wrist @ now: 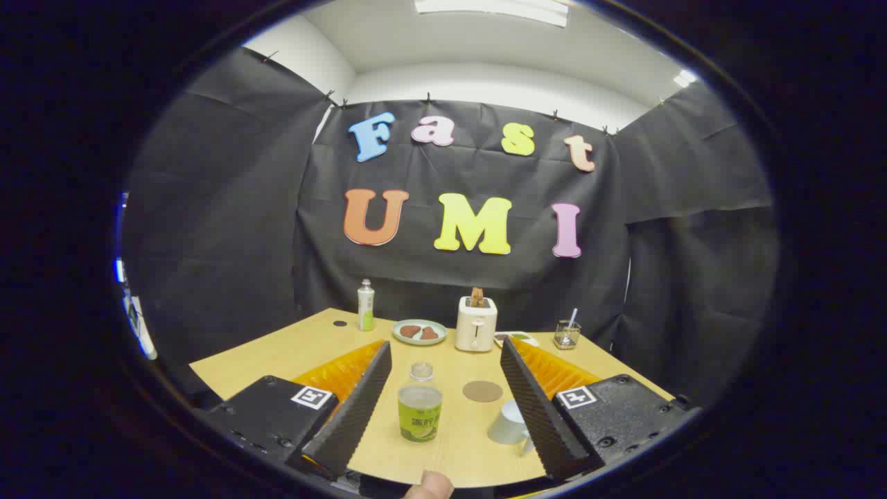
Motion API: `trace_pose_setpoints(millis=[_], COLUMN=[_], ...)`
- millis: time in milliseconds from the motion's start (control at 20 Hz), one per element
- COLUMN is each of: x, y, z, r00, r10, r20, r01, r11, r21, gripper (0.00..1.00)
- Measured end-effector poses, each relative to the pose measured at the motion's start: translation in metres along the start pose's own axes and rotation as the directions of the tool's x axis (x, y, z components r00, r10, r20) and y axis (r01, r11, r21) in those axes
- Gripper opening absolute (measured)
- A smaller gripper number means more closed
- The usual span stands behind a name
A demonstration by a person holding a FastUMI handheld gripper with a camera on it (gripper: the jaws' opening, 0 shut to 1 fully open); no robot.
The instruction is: Take the bottle from table, then pour the juice into the cup, finally place the bottle on the coaster
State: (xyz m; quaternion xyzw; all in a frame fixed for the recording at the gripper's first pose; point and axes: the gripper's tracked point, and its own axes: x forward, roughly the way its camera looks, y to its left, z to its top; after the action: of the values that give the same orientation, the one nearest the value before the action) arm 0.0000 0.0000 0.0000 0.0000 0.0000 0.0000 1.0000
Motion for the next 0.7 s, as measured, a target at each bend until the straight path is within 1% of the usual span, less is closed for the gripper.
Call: trace_pose_setpoints(millis=[100, 250, 700], x=[-0.002, -0.002, 0.004], y=[-0.003, -0.002, -0.024], z=[-0.002, -0.001, -0.012], r00=[1.0, 1.0, 1.0], r10=[-0.006, 0.009, -0.029], r20=[0.002, 0.008, -0.004], r01=[0.006, -0.01, 0.03], r11=[1.0, 0.999, 0.996], r21=[0.01, 0.034, 0.081], gripper=[1.0, 1.0, 1.0])
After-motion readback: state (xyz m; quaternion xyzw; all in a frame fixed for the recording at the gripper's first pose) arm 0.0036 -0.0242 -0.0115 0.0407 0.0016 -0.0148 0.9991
